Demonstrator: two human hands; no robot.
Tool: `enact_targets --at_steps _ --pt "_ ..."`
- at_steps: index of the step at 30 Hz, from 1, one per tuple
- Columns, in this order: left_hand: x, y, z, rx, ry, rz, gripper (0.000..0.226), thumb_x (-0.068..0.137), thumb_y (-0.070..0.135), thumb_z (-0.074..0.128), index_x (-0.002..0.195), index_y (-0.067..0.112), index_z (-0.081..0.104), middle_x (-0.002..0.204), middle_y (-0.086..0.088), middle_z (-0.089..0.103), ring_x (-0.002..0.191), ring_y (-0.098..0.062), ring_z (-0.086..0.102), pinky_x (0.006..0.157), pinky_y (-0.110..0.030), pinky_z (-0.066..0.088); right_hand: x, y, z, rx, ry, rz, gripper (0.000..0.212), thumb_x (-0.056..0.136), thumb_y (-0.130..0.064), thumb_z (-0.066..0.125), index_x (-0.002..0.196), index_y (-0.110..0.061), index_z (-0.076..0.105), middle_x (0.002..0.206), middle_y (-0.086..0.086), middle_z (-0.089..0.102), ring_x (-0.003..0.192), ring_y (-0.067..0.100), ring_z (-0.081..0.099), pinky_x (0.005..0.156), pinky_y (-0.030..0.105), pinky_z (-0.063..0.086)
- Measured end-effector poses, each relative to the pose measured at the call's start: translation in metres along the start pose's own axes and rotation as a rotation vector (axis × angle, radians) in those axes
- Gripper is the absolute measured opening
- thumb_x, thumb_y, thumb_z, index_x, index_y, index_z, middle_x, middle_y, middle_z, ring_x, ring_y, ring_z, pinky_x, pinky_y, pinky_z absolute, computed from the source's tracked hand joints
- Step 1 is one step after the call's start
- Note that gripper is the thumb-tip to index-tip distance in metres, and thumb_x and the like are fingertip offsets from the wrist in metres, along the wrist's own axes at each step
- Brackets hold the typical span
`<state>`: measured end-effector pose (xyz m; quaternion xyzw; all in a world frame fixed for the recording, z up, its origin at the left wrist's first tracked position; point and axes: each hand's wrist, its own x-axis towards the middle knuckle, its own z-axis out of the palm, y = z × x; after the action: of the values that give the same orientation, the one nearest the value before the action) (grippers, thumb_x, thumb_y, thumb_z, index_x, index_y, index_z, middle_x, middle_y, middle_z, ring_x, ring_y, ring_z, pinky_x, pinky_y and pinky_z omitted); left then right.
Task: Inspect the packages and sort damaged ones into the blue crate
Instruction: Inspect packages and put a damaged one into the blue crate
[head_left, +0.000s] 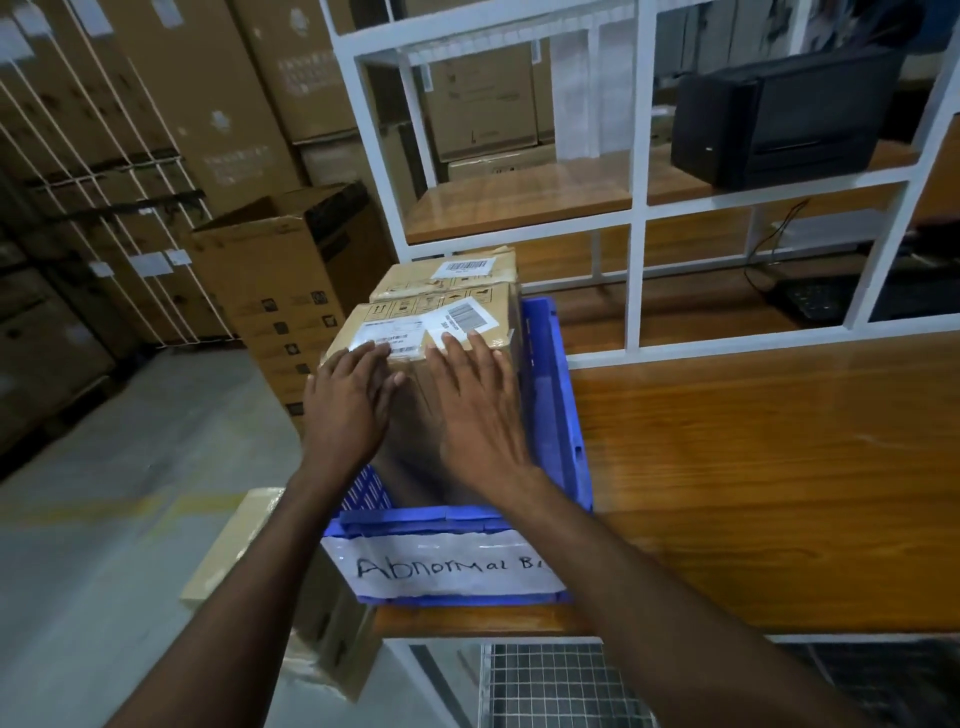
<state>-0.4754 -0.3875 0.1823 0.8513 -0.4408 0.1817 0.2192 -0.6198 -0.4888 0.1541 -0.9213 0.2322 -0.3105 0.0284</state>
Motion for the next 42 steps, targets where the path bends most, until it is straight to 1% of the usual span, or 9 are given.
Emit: enact_targets --at_steps 7,12,16,19,23,28,33,36,42 --pt "-0.014 -0.001 -0.016 -0.461 0.175 -0.210 0.018 0.099 0.033 0.068 0.111 0.021 0.074 0.146 -0.006 0.043 0.135 -0.020 0.039 0.105 -0.035 0.042 0.011 -0.003 -0.019 -0.053 0.233 0.038 0.038 0.102 -0.049 0.049 0.120 -0.023 0.069 0.124 -0.001 0.065 0.114 0.025 0.051 0.093 0.047 0.030" --pt "0.000 -0.014 -0.027 -0.829 -0.024 -0.519 0.033 0.078 0.043 0.085 0.102 0.039 0.062 0.140 -0.004 0.054 0.119 -0.024 0.061 0.090 -0.044 0.060 0.046 0.002 -0.030 0.098 0.103 0.100 0.016 0.097 -0.037 0.064 0.104 -0.025 0.072 0.126 -0.002 0.063 0.124 0.026 0.049 0.095 0.044 0.031" --pt "0.007 -0.019 -0.028 -0.859 -0.057 -0.574 0.078 0.081 0.030 0.085 0.144 0.024 0.040 0.136 -0.001 0.051 0.117 -0.023 0.058 0.102 -0.043 0.053 0.055 0.009 -0.039 0.175 -0.055 0.353 0.062 0.084 -0.057 0.073 0.138 -0.030 0.058 0.163 0.003 0.032 0.151 0.028 0.024 0.116 0.049 0.027" --pt "0.002 -0.019 -0.024 -0.953 -0.094 -0.634 0.084 0.085 0.030 0.082 0.150 0.011 0.031 0.138 -0.007 0.054 0.118 -0.023 0.057 0.105 -0.043 0.051 0.056 0.006 -0.044 0.356 -0.117 0.500 0.080 0.078 -0.057 0.080 0.146 -0.025 0.052 0.161 0.007 0.032 0.141 0.032 0.043 0.109 0.039 0.041" --pt "-0.003 -0.013 -0.022 -0.978 -0.040 -0.598 0.066 0.086 0.033 0.081 0.134 0.017 0.038 0.126 -0.001 0.058 0.100 -0.012 0.058 0.089 -0.034 0.051 0.049 0.003 -0.053 0.432 -0.019 0.540 0.056 0.079 -0.046 0.083 0.128 -0.024 0.066 0.146 0.006 0.052 0.133 0.025 0.052 0.100 0.033 0.044" --pt "0.010 -0.009 -0.036 -1.094 0.052 -0.549 0.068 0.085 0.040 0.080 0.136 0.021 0.040 0.125 0.004 0.057 0.109 -0.010 0.058 0.081 -0.031 0.052 0.048 0.004 -0.081 0.451 0.125 0.575 0.033 0.092 -0.037 0.070 0.123 -0.027 0.070 0.133 -0.001 0.066 0.120 0.023 0.061 0.085 0.031 0.045" --pt "0.024 -0.015 -0.052 -1.153 0.003 -0.530 0.055 0.089 0.035 0.075 0.131 0.028 0.040 0.126 0.004 0.050 0.104 -0.008 0.053 0.076 -0.030 0.051 0.058 0.021 -0.107 0.627 0.114 0.694 0.042 0.089 -0.024 0.073 0.128 -0.021 0.059 0.115 -0.002 0.061 0.103 0.020 0.061 0.090 0.038 0.055" --pt "0.022 -0.017 -0.046 -1.157 -0.036 -0.527 0.061 0.089 0.030 0.075 0.138 0.022 0.040 0.125 0.005 0.051 0.103 -0.005 0.053 0.071 -0.027 0.052 0.060 0.029 -0.110 0.810 -0.071 0.770 0.079 0.078 -0.028 0.082 0.146 -0.017 0.044 0.129 0.000 0.057 0.107 0.024 0.065 0.082 0.049 0.064" --pt "0.007 -0.017 -0.014 -1.154 -0.051 -0.583 0.063 0.095 0.028 0.070 0.142 0.020 0.028 0.129 0.000 0.048 0.098 -0.006 0.053 0.073 -0.024 0.050 0.046 0.041 -0.077 0.871 -0.168 0.719 0.022 0.090 -0.015 0.077 0.094 -0.027 0.058 0.107 -0.003 0.071 0.088 0.011 0.068 0.082 0.043 0.061"
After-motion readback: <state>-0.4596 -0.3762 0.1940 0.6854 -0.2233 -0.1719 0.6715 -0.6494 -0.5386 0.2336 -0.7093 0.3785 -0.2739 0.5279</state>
